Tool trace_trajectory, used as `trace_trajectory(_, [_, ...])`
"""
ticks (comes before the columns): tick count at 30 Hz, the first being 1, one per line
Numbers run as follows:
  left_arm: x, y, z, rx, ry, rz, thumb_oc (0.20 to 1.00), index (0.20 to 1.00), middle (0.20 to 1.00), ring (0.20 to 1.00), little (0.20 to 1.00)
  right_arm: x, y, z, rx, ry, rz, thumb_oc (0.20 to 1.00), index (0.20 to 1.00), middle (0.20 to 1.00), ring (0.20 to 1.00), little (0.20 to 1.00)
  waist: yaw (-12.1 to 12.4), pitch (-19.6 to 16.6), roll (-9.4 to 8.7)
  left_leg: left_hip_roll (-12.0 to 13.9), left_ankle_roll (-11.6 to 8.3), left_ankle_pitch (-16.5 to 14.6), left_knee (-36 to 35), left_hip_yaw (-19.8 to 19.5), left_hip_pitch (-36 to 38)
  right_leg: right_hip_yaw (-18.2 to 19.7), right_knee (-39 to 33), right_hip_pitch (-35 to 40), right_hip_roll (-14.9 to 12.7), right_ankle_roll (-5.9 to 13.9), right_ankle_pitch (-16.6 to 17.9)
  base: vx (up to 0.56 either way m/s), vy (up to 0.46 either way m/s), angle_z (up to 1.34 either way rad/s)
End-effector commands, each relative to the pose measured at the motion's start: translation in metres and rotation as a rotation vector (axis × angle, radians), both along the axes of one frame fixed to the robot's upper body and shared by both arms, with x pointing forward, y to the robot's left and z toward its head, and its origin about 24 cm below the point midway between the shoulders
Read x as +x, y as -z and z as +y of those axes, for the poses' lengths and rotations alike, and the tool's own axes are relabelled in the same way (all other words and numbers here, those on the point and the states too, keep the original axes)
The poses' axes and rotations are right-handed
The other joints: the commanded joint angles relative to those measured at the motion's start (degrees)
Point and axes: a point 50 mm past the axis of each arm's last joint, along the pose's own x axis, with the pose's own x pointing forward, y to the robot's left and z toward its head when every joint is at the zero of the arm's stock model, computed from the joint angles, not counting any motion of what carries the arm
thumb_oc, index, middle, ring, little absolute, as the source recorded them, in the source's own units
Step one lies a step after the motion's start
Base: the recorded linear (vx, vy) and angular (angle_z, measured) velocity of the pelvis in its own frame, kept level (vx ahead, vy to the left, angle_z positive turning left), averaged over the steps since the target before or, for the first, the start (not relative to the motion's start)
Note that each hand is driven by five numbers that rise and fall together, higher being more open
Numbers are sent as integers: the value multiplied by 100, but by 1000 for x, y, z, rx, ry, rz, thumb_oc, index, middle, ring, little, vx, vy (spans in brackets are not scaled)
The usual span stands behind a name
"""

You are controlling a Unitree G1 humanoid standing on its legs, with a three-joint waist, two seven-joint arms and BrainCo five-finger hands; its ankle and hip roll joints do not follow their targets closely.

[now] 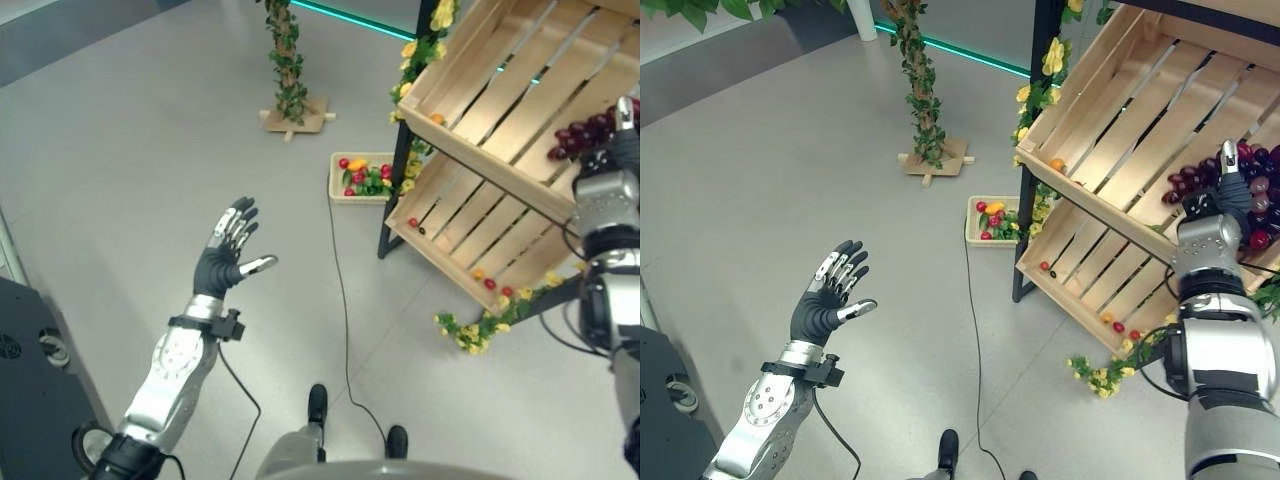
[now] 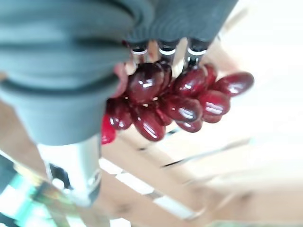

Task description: Pick up the fruits from the basket on one side to the basket on the other side

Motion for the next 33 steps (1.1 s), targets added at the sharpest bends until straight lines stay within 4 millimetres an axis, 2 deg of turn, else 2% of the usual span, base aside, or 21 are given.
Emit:
trace_trajectory(1, [8, -22, -3, -71, -15, -127, 1000, 1000, 1000, 1000, 1000, -6, -31, 27, -55, 24, -265, 1000, 1000, 1000, 1000, 1000, 47, -97, -92, -70, -364, -659, -2, 94, 641, -47, 20, -246, -283, 278, 53, 30, 17, 2])
trace_trajectory(6, [10, -20, -3, -95, -16, -126, 1000, 1000, 1000, 1000, 1000, -11, -28, 49, -21, -1, -396, 1000, 1000, 1000, 1000, 1000, 76, -141, 53, -115, -362, -650, -2, 30, 688, -98, 20, -150, -309, 249, -15, 6, -1, 1])
trace_trajectory(14, [9, -16, -1, -108, -30, -113, 1000, 1000, 1000, 1000, 1000, -14, -15, 55, 7, -4, -406, 1000, 1000, 1000, 1000, 1000, 43, -150, 50, -133, -355, -685, -2, -49, 757, -188, 20, -30, -307, 216, -74, 9, -11, 9])
trace_trajectory(22, [6, -16, -5, -102, -28, -115, 1000, 1000, 1000, 1000, 1000, -8, -1, 59, 27, -9, -306, 1000, 1000, 1000, 1000, 1000, 27, -161, -5, -113, -327, -749, -2, -33, 798, -188, 20, 0, -297, 218, -84, 3, -1, 1])
trace_trajectory(23, [5, -16, -5, -99, -30, -114, 1000, 1000, 1000, 1000, 1000, -7, 2, 60, 24, -15, -282, 1000, 1000, 1000, 1000, 1000, 32, -158, -13, -110, -327, -754, -2, -25, 799, -188, 20, 4, -293, 219, -83, 0, 0, 0])
trace_trajectory(24, [5, -15, -5, -85, -29, -107, 1000, 1000, 1000, 1000, 1000, -1, 12, 61, 7, -17, -178, 1000, 1000, 1000, 1000, 1000, 34, -149, -44, -99, -332, -759, -2, -8, 803, -189, 20, 1, -291, 217, -71, 0, 0, 0])
trace_trajectory(25, [5, -15, -5, -86, -30, -107, 1000, 1000, 1000, 1000, 1000, -1, 11, 62, 5, -16, -175, 1000, 1000, 1000, 1000, 1000, 34, -147, -40, -98, -332, -760, -2, -4, 804, -185, 20, 0, -291, 217, -71, 0, 0, 0])
trace_trajectory(26, [4, -15, -5, -75, -35, -106, 1000, 1000, 1000, 1000, 1000, 3, 15, 63, -33, -17, -95, 1000, 1000, 1000, 1000, 1000, 37, -139, -56, -93, -334, -761, -2, 9, 806, -172, 20, 0, -287, 216, -61, 0, 0, 0])
trace_trajectory(27, [3, -16, -3, -43, -42, -107, 1000, 1000, 1000, 1000, 1000, 14, 14, 73, -252, -48, 112, 1000, 1000, 1000, 1000, 1000, 30, -115, -112, -76, -347, -796, -2, 51, 836, -141, 20, 13, -275, 219, -70, -29, -14, -4])
trace_trajectory(28, [3, -17, -3, -45, -44, -110, 1000, 1000, 1000, 1000, 1000, 14, 12, 75, -256, -48, 114, 1000, 1000, 1000, 1000, 1000, 23, -100, -100, -77, -343, -760, -2, 58, 816, -137, 20, -8, -276, 215, -33, -38, -18, -7])
trace_trajectory(29, [3, -19, 0, -28, -50, -117, 1000, 1000, 1000, 1000, 1000, 20, 12, 82, -405, -82, 207, 1000, 1000, 1000, 1000, 1000, 7, -85, -127, -66, -351, -750, -2, 94, 810, -127, 20, -25, -270, 213, -9, -47, -10, -6])
trace_trajectory(31, [1, -23, 2, -23, -60, -135, 1000, 1000, 1000, 1000, 1000, 27, 13, 109, -503, -173, 227, 1000, 1000, 1000, 1000, 1000, -2, -55, -176, -47, -355, -751, -2, 138, 802, -101, 20, -56, -263, 208, 17, -19, -9, -2])
trace_trajectory(32, [1, -23, 2, -23, -62, -135, 1000, 1000, 1000, 1000, 1000, 27, 13, 110, -504, -174, 227, 1000, 1000, 1000, 1000, 1000, -6, -54, -177, -46, -355, -751, -2, 141, 803, -98, 20, -57, -263, 208, 18, -8, -6, -6])
trace_trajectory(33, [1, -24, 2, -35, -65, -137, 1000, 1000, 1000, 1000, 1000, 28, 15, 118, -484, -198, 215, 1000, 1000, 1000, 1000, 1000, 0, -48, -179, -41, -349, -755, -2, 144, 804, -89, 20, -57, -263, 205, 23, 5, 0, -7])
